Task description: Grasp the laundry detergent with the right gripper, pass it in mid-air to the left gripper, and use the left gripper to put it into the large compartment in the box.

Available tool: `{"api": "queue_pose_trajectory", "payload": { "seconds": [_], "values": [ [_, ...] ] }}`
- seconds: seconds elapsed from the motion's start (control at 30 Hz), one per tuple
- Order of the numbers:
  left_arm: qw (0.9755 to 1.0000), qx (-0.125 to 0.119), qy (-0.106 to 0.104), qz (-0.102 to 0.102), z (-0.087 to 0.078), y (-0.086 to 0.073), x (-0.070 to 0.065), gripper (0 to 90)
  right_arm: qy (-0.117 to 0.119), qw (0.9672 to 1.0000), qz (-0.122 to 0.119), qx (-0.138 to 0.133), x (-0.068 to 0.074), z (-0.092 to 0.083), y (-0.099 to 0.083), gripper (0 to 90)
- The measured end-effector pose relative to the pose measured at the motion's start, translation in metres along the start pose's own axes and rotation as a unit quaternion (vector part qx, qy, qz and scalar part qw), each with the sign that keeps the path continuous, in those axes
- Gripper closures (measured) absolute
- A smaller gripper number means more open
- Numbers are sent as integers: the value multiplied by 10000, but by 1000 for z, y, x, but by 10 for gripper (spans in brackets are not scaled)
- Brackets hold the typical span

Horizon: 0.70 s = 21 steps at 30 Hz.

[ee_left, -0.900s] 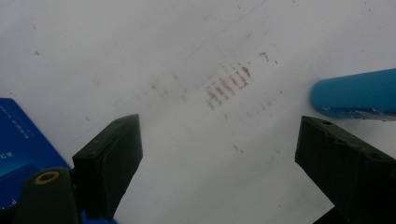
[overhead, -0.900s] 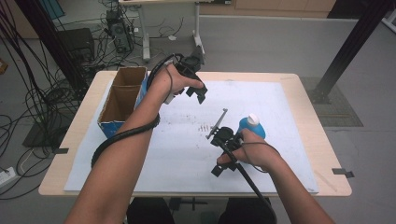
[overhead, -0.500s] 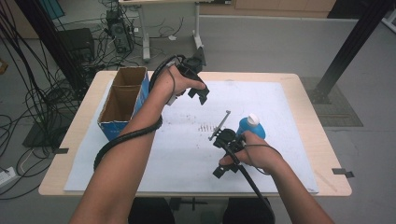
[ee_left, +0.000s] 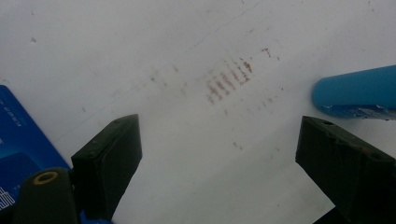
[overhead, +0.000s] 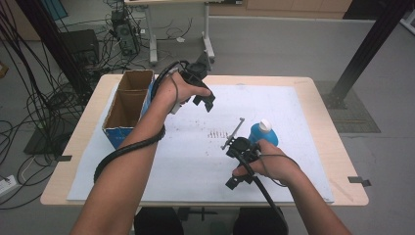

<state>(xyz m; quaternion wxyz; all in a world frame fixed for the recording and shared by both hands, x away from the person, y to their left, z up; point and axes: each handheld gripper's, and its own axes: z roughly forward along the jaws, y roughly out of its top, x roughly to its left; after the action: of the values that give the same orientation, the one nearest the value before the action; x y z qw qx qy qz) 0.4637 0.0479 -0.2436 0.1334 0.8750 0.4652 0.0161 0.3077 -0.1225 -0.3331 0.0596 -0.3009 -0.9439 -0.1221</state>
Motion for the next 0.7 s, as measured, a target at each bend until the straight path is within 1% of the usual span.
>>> {"api": "queue_pose_trajectory", "payload": {
  "seconds": [0.1,0.17,0.23,0.33,0.43,0.6,0.7],
  "values": [
    [10000,10,-42,-49,0,-5,3,149,-2,10000,-46,10,2,-1,-3,124],
    [10000,14,-22,-60,1,-7,5,149,-17,10000,-42,14,3,-1,-5,124],
    [10000,37,1,-41,1,-10,6,149,-22,10000,-16,6,3,-2,-8,123],
    [10000,8,-8,-39,0,-14,7,149,-24,10000,13,1,2,-3,-12,123],
    [10000,-28,-1,1,0,-18,7,149,-80,10000,26,11,1,-4,-16,123],
    [10000,-13,25,69,1,-26,7,149,-79,10000,43,12,-1,-4,-24,123],
    [10000,-4,-21,63,1,-29,7,149,-92,9999,90,37,-2,-4,-29,123]
  ]
}}
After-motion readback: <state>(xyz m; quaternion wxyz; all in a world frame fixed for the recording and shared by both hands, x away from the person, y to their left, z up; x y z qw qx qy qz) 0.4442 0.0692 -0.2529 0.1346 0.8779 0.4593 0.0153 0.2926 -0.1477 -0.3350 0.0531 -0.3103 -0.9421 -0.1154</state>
